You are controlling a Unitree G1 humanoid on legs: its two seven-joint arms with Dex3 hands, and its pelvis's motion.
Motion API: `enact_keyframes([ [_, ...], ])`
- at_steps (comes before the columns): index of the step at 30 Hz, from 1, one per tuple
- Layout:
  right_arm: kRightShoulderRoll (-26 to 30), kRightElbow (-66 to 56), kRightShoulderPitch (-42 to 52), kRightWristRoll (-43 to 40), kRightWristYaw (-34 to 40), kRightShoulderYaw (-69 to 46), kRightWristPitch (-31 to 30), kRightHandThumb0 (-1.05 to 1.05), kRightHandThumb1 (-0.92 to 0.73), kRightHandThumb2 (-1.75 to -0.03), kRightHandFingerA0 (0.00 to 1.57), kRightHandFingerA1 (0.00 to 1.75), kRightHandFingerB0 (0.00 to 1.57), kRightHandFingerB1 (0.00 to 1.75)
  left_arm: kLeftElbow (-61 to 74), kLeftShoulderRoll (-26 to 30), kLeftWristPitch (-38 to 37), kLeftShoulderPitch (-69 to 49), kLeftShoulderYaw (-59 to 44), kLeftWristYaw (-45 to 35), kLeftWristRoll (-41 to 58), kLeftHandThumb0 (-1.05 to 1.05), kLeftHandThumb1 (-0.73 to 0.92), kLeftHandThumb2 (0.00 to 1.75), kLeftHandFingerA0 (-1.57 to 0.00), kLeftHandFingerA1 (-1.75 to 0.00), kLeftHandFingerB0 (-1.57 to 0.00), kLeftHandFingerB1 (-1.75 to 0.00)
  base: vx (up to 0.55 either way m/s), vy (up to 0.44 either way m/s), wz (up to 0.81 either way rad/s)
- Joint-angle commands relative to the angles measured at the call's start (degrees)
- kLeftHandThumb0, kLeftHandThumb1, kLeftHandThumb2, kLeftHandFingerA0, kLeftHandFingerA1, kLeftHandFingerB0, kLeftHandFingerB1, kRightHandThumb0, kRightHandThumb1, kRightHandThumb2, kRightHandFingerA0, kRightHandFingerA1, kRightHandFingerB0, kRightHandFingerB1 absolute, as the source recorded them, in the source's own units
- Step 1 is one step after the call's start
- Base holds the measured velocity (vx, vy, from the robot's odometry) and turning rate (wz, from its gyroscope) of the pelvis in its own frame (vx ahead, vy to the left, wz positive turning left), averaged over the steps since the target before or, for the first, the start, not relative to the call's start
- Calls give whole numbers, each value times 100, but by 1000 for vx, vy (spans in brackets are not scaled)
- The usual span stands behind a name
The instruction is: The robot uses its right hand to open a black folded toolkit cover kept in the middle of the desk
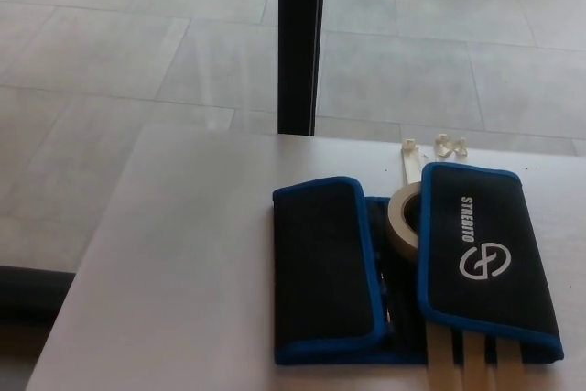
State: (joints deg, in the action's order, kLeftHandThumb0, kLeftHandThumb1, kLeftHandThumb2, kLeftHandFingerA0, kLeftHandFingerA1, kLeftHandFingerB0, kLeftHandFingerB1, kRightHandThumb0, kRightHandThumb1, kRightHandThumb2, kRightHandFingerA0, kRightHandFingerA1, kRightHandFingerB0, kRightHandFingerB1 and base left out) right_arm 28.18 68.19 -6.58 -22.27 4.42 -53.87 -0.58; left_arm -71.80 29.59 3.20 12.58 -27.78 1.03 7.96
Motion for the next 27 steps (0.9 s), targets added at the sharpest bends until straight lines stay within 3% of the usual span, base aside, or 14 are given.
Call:
enact_keyframes([
  [1,240,80,157,-461,-5,-101,-555,-36,-50,-105,49,85,33,70,-24,129,123,-93,39,132,57,-54,60,57,-38,-74,-41,-52,0,0,0],
  [3,296,100,301,-491,-132,-94,-589,-36,-54,-107,40,80,32,70,-36,118,85,-180,14,72,98,-60,46,87,-31,-66,-39,-61,0,0,0],
  [4,353,138,286,-487,-26,-71,-646,-38,-68,-79,60,159,26,78,-35,123,74,-190,24,50,94,-54,62,58,-31,-71,-38,-53,0,0,0],
  [8,715,401,264,-725,748,-307,-938,-44,-64,-81,103,175,15,76,-57,94,76,-341,27,135,101,-64,46,87,-36,-70,-32,-59,0,0,0],
  [9,857,500,90,-803,1320,-422,-1017,-43,-82,-67,57,172,1,74,-52,99,130,-324,14,166,119,-59,44,87,-39,-71,-31,-58,0,0,0],
  [10,948,502,18,-846,1459,-464,-1143,-43,-82,-67,57,172,1,74,-68,95,157,-308,-23,205,153,-59,44,87,-39,-71,-31,-58,0,0,0],
  [11,964,420,-55,-1106,1439,-733,-963,-41,-72,-82,0,135,0,45,-61,97,159,-312,-14,200,146,-56,43,88,-40,-71,-29,-58,0,0,0],
  [12,1058,405,-171,-1230,1655,-885,-987,-41,-77,-87,0,120,0,34,-64,98,129,-324,-33,169,165,-54,60,57,-36,-73,-36,-54,0,0,0],
  [14,1129,317,-214,-1279,1642,-997,-986,-34,-73,-91,0,125,0,25,-59,107,144,-319,37,165,96,-55,44,89,-40,-71,-30,-58,0,0,0],
  [15,1281,175,-425,-1366,1887,-1136,-1000,-51,-86,-79,23,175,0,0,-102,121,123,-310,52,194,71,-56,60,58,-42,-74,-40,-52,0,0,0],
  [19,1472,41,-924,-1426,1909,-1333,-393,-52,-79,-82,2,147,0,0,-100,105,55,-312,47,183,79,-56,59,57,-37,-76,-35,-53,0,0,0],
  [20,1657,44,-1256,-1176,2057,-1106,-316,-63,-87,-70,25,167,0,0,-64,111,98,-298,34,173,104,-55,44,88,-40,-72,-29,-58,0,0,0],
  [23,1830,-260,-1707,-1141,1721,-966,-325,-70,-80,-73,76,175,0,16,-54,108,155,-260,24,221,117,-59,44,87,-38,-70,-29,-58,0,0,0],
  [27,1416,-1361,-2122,-1051,1334,-597,-30,-69,-72,-61,105,140,0,70,-72,127,92,-292,82,165,62,-53,61,58,-36,-72,-42,-52,0,0,0],
])
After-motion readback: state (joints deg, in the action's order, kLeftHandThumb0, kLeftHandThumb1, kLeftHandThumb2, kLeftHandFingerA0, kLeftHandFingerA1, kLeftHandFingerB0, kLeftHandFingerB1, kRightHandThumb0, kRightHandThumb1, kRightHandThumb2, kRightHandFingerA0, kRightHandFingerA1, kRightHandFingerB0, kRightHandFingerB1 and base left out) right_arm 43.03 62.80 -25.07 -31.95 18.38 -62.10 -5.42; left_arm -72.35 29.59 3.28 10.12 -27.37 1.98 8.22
